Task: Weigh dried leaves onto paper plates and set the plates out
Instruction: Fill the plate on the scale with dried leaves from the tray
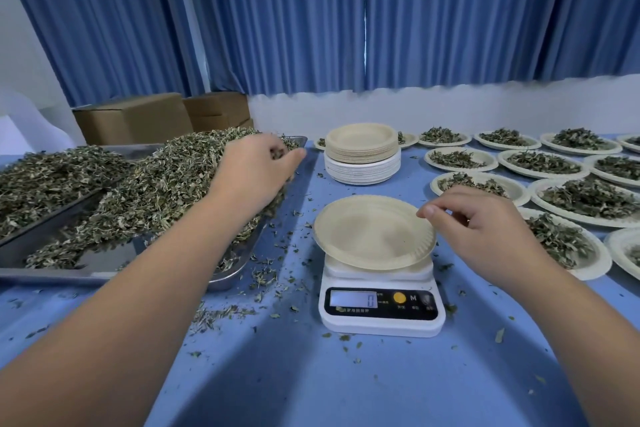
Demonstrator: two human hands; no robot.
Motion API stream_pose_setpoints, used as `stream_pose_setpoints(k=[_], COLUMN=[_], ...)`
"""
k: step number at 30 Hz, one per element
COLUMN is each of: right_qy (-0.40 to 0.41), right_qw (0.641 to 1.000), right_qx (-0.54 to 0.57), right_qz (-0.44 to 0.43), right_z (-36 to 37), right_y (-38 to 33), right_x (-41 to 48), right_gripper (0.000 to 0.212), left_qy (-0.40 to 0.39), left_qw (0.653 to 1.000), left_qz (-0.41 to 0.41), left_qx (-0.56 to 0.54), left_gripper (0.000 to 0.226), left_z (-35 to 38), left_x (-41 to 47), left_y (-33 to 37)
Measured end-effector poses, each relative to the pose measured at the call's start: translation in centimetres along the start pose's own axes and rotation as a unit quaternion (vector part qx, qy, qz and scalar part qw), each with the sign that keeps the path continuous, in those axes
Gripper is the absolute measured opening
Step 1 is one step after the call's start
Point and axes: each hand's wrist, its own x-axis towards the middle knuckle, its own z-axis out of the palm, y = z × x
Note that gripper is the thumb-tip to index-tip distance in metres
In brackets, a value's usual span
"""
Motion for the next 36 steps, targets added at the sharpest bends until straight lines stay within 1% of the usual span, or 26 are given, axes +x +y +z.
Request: stream_pose_setpoints(k=[2,5,8,10,12,14,15,17,21,22,24,25,27,30,31,33,35,36], right_qy=[0.005,0.013,0.013,0.013,0.014,0.017,0.018,0.018,0.016,0.013,0.009,0.010,0.012,0.013,0.012,0.010,0.009,0.008], right_qw=[1.000,1.000,1.000,1.000,1.000,1.000,1.000,0.999,0.999,1.000,1.000,1.000,1.000,1.000,1.000,1.000,1.000,1.000], right_qx=[0.001,-0.001,-0.006,-0.009,-0.013,-0.017,-0.019,-0.020,-0.022,-0.021,-0.018,-0.015,-0.011,-0.017,-0.019,-0.021,-0.026,-0.029], right_qz=[0.002,-0.001,-0.003,-0.004,-0.008,-0.013,-0.016,-0.021,-0.019,-0.015,-0.011,-0.010,-0.008,-0.011,-0.010,-0.008,-0.007,-0.006], right_z=[0.0,-0.1,-0.2,-0.2,-0.2,-0.2,-0.2,-0.2,-0.3,-0.3,-0.4,-0.5,-0.5,-0.4,-0.4,-0.2,-0.1,-0.1], right_y=[0.1,0.1,0.2,0.4,0.5,0.6,0.6,0.5,0.6,0.7,0.7,0.7,0.6,0.6,0.6,0.6,0.5,0.4], right_x=[0.0,0.1,0.2,0.2,0.2,0.2,0.2,0.3,0.3,0.2,0.1,0.1,0.1,0.1,0.1,0.1,0.0,0.0], right_gripper=[0.017,0.018,0.017,0.017,0.017,0.016,0.017,0.017,0.015,0.015,0.016,0.016,0.017,0.016,0.016,0.015,0.015,0.015], left_qy=[0.027,0.033,0.030,0.003,-0.059,-0.128,-0.149,-0.166,-0.198,-0.195,-0.172,-0.159,-0.138,-0.108,-0.100,-0.099,-0.127,-0.147], left_qw=[0.998,0.995,0.994,0.993,0.990,0.979,0.974,0.970,0.963,0.963,0.966,0.971,0.983,0.989,0.984,0.962,0.929,0.914], left_qz=[0.038,0.087,0.106,0.112,0.125,0.154,0.166,0.172,0.140,0.133,0.126,0.125,0.110,0.030,-0.005,-0.069,-0.136,-0.168], left_qx=[-0.029,-0.037,-0.026,-0.028,-0.035,-0.036,-0.036,-0.050,-0.118,-0.134,-0.144,-0.125,-0.045,0.095,0.144,0.246,0.321,0.339], left_gripper=[0.036,0.034,0.032,0.032,0.031,0.031,0.034,0.043,0.055,0.055,0.047,0.043,0.041,0.039,0.041,0.049,0.058,0.062], left_z=[0.7,2.5,4.8,6.5,8.0,8.9,9.1,9.0,7.8,7.3,6.3,5.8,4.7,2.8,2.3,1.2,0.2,-0.2], left_x=[0.3,0.3,-0.1,-0.6,-1.2,-1.8,-2.0,-2.4,-3.2,-3.4,-3.8,-4.0,-4.3,-4.9,-5.1,-5.5,-5.8,-5.9], left_y=[2.6,5.3,6.5,6.9,7.1,6.8,6.5,5.8,5.2,5.0,4.3,3.7,2.1,-1.0,-2.1,-4.1,-5.8,-6.6])
